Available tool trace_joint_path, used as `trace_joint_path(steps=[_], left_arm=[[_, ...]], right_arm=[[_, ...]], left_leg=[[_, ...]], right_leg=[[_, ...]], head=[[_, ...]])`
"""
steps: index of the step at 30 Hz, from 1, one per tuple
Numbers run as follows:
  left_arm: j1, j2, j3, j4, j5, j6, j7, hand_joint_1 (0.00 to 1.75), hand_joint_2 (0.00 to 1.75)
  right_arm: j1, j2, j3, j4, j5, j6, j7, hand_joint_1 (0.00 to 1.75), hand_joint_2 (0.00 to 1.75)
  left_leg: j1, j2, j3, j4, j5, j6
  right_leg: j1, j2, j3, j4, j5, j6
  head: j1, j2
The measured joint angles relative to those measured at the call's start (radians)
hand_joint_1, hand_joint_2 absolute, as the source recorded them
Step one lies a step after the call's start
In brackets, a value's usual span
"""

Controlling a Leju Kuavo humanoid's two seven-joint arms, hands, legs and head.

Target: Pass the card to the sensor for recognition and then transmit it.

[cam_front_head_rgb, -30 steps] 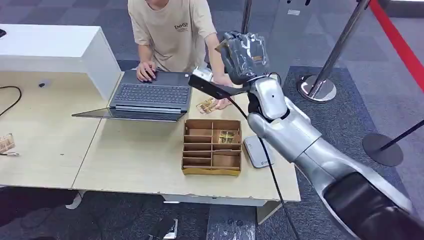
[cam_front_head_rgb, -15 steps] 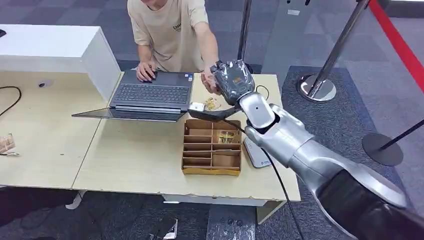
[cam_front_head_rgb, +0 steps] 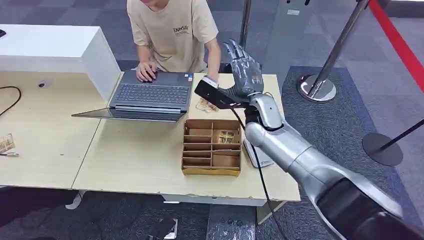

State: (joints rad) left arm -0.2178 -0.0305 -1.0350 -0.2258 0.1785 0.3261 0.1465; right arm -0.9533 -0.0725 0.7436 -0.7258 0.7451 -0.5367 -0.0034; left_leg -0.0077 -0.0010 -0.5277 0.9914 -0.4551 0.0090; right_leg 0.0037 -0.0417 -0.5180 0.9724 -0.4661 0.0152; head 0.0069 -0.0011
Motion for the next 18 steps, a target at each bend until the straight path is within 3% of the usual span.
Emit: trace_joint_path(steps=[3, 4, 7, 10, 14, 18], left_arm=[[0.008, 0.002, 0.010, 0.000, 0.003, 0.006, -0.001, 0.00, 1.75], [0.009, 0.002, 0.013, 0.000, 0.004, 0.007, -0.001, 0.00, 1.75], [0.014, 0.002, 0.022, 0.000, 0.016, 0.019, -0.009, 0.00, 1.75], [0.024, 0.005, 0.032, 0.000, 0.021, 0.024, -0.018, 0.00, 1.75], [0.026, 0.010, 0.045, 0.000, 0.021, 0.026, -0.018, 0.00, 1.75], [0.025, 0.015, 0.051, 0.000, 0.022, 0.019, -0.020, 0.00, 1.75]], right_arm=[[0.074, -0.002, -0.037, -0.076, -0.038, -0.011, -0.003, 0.00, 0.00], [0.090, -0.003, -0.046, -0.096, -0.047, -0.011, -0.005, 0.00, 1.75], [0.168, -0.011, -0.076, -0.181, -0.055, -0.011, -0.015, 0.00, 1.75], [0.288, -0.026, -0.076, -0.267, 0.015, -0.016, -0.007, 0.00, 1.75], [0.426, -0.048, -0.067, -0.355, 0.297, -0.082, 0.046, 0.00, 1.75], [0.518, -0.059, -0.049, -0.398, 0.371, -0.146, 0.061, 0.00, 1.75]], left_leg=[[0.000, 0.000, 0.000, 0.000, 0.000, 0.000], [0.000, 0.000, 0.000, 0.000, 0.000, 0.000], [0.001, 0.000, 0.001, 0.000, 0.000, 0.000], [0.000, 0.000, 0.000, 0.000, 0.000, 0.000], [0.000, 0.000, 0.000, 0.000, -0.001, 0.000], [0.000, 0.000, 0.000, 0.000, -0.001, 0.000]], right_leg=[[0.000, 0.000, 0.000, 0.000, 0.000, 0.000], [0.000, 0.000, 0.000, 0.000, 0.000, 0.000], [0.000, 0.000, 0.001, -0.001, 0.000, 0.000], [0.000, 0.000, 0.000, -0.001, 0.000, 0.000], [0.000, 0.000, 0.000, -0.001, -0.001, 0.000], [0.000, 0.000, 0.000, -0.001, -0.001, 0.000]], head=[[-0.001, 0.000], [0.000, 0.000], [0.000, 0.000], [0.000, 0.000], [0.000, 0.000], [0.000, 0.000]])
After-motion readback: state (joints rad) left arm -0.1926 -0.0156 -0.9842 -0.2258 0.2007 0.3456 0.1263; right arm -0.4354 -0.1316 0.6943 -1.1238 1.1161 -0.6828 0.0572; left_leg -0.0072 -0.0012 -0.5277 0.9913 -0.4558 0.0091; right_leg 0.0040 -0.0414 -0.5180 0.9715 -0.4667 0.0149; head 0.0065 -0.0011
